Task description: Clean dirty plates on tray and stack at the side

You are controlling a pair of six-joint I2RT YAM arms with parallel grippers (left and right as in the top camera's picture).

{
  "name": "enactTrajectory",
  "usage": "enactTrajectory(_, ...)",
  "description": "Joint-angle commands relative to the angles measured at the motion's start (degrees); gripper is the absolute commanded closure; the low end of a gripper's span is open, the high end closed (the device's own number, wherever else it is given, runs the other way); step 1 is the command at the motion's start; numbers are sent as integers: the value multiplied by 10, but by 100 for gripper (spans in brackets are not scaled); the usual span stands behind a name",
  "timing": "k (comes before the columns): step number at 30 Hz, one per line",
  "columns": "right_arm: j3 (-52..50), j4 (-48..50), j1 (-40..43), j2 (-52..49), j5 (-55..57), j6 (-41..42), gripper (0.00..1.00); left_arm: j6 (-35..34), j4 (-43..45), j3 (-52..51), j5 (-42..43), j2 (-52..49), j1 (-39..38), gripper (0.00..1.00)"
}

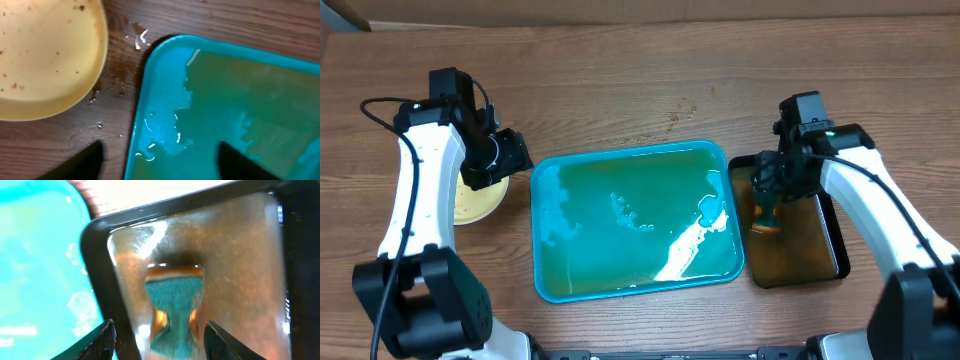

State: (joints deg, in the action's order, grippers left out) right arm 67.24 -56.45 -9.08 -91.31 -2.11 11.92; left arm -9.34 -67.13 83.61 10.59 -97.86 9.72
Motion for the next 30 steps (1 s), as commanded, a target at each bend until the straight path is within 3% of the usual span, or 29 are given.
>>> enactTrajectory(1, 15, 0, 1, 40, -1, -4, 41, 60, -2, -3, 24, 60, -17, 2)
enactTrajectory(5, 15, 2, 1, 81, -6, 1, 33, 76, -25, -3, 13, 108, -39, 0)
enactTrajectory(9, 14, -3, 1, 129, -5, 0, 0, 74, -45, -24, 15, 148, -49, 0)
enactTrajectory(20, 4, -19, 1, 296, 15, 0, 0, 71, 50, -207, 15, 373, -49, 0)
enactTrajectory(30, -116, -24, 1, 511, 34, 0, 0, 41, 83, -307, 15, 620, -49, 0)
